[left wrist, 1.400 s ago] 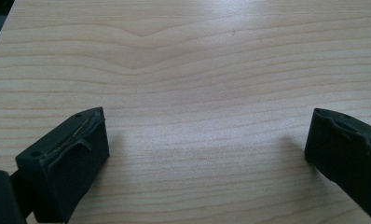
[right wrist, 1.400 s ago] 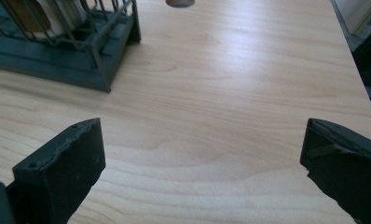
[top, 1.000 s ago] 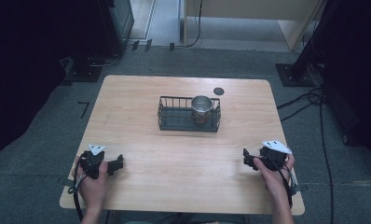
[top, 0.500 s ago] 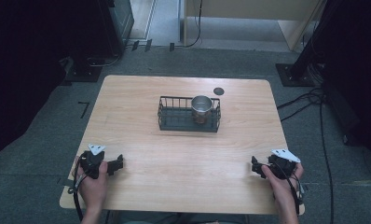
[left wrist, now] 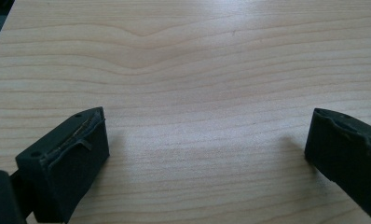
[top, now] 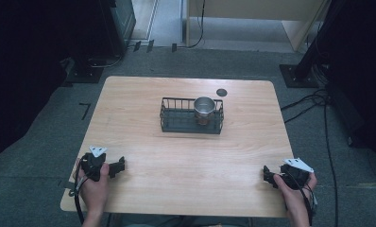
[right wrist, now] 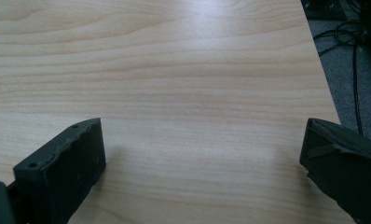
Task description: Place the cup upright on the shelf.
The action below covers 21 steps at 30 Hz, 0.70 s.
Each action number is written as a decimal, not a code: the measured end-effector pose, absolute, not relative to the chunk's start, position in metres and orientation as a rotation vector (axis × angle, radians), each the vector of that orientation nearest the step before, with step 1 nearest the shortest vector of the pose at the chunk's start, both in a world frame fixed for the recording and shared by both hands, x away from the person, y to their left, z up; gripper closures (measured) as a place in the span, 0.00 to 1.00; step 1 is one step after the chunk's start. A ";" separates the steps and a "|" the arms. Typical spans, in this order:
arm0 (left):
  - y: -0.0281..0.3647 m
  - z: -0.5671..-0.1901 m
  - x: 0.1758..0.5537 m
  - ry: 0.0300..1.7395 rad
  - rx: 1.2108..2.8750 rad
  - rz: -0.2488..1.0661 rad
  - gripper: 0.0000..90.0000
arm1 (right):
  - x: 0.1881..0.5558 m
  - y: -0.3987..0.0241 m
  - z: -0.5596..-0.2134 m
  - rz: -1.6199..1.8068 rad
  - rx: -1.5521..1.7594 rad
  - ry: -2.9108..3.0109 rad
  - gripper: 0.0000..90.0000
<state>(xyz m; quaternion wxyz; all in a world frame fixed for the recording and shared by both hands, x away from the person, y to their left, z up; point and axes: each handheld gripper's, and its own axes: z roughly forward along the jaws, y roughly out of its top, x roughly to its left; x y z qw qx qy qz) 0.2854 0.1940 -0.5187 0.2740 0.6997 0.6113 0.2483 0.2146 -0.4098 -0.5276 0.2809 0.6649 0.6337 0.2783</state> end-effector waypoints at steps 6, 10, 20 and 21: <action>0.194 -0.519 0.285 1.644 1.881 0.669 0.00 | 0.207 -0.417 -0.528 0.750 1.793 1.714 0.00; 0.194 -0.519 0.285 1.644 1.881 0.668 0.00 | 0.203 -0.420 -0.528 0.755 1.785 1.733 0.00; 0.194 -0.519 0.285 1.644 1.881 0.668 0.00 | 0.194 -0.424 -0.529 0.770 1.765 1.763 0.00; 0.194 -0.519 0.285 1.644 1.881 0.668 0.00 | 0.194 -0.424 -0.529 0.770 1.764 1.765 0.00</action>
